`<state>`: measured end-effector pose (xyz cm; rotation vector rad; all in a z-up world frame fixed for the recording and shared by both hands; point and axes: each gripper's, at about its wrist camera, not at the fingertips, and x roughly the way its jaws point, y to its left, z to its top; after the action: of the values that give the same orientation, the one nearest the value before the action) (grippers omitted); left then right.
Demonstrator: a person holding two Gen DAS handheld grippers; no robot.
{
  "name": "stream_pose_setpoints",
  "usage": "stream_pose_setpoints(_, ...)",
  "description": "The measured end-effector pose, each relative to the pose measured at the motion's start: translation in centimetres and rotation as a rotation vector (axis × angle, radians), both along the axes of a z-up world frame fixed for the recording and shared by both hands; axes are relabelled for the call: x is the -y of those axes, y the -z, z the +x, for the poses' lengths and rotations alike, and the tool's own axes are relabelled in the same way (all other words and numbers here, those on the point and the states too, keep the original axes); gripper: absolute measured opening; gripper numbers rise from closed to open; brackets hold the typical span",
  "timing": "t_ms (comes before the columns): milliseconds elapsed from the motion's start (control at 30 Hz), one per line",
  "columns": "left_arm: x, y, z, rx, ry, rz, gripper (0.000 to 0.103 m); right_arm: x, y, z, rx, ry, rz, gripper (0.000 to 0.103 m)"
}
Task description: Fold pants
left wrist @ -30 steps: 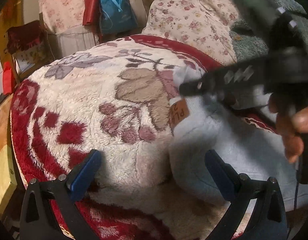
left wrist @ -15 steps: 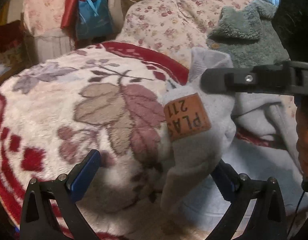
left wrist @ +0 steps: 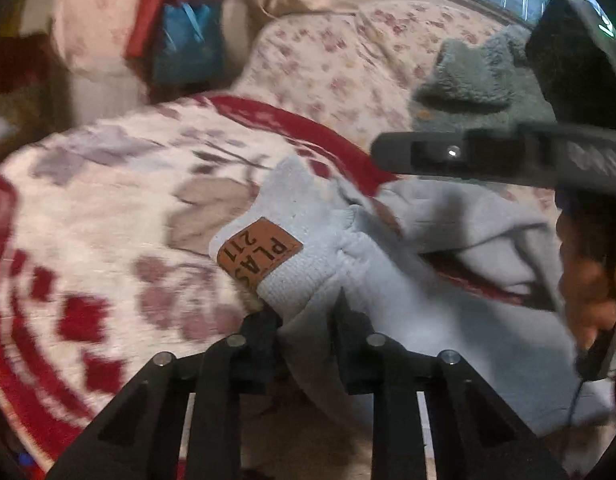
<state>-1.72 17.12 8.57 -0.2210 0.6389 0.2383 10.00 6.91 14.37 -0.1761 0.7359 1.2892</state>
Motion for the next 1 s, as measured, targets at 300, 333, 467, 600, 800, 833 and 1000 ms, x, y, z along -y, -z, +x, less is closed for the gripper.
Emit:
stream_pose_setpoints(300, -0.3, 2.6, -0.4, -0.116, -0.072, -0.021, 0.040, -2.9, 8.9, 0.4, -0.127, 0.070, -0.204, 0.018)
stream_pose_setpoints(333, -0.3, 2.3, -0.7, -0.109, -0.066, -0.024, 0.048, -3.4, 10.0, 0.6, -0.141, 0.091, -0.233, 0.018)
stream_pose_setpoints(467, 0.6, 0.7, -2.2, -0.072, -0.089, 0.059, 0.087, -0.4, 9.7, 2.2, -0.253, 0.159, -0.131, 0.018)
stream_pose_setpoints(600, 0.9, -0.2, -2.9, -0.064, -0.086, 0.033, 0.087, 6.1, 9.0, 2.8, -0.317, 0.262, -0.088, 0.021)
stream_pose_setpoints(800, 3.4, -1.7, -1.7, -0.042, -0.009, -0.026, 0.092, 19.6, 8.8, 0.7, -0.349, 0.501, -0.038, 0.089)
stream_pose_setpoints(833, 4.0, -1.9, -1.5, -0.041, 0.006, -0.037, 0.094, 21.8, 8.6, 0.3, -0.341, 0.554, -0.027, 0.089)
stream_pose_setpoints(1000, 7.6, -2.5, 0.4, -0.055, 0.092, -0.095, 0.096, 30.9, 8.1, -1.8, -0.419, 0.699, 0.048, 0.089)
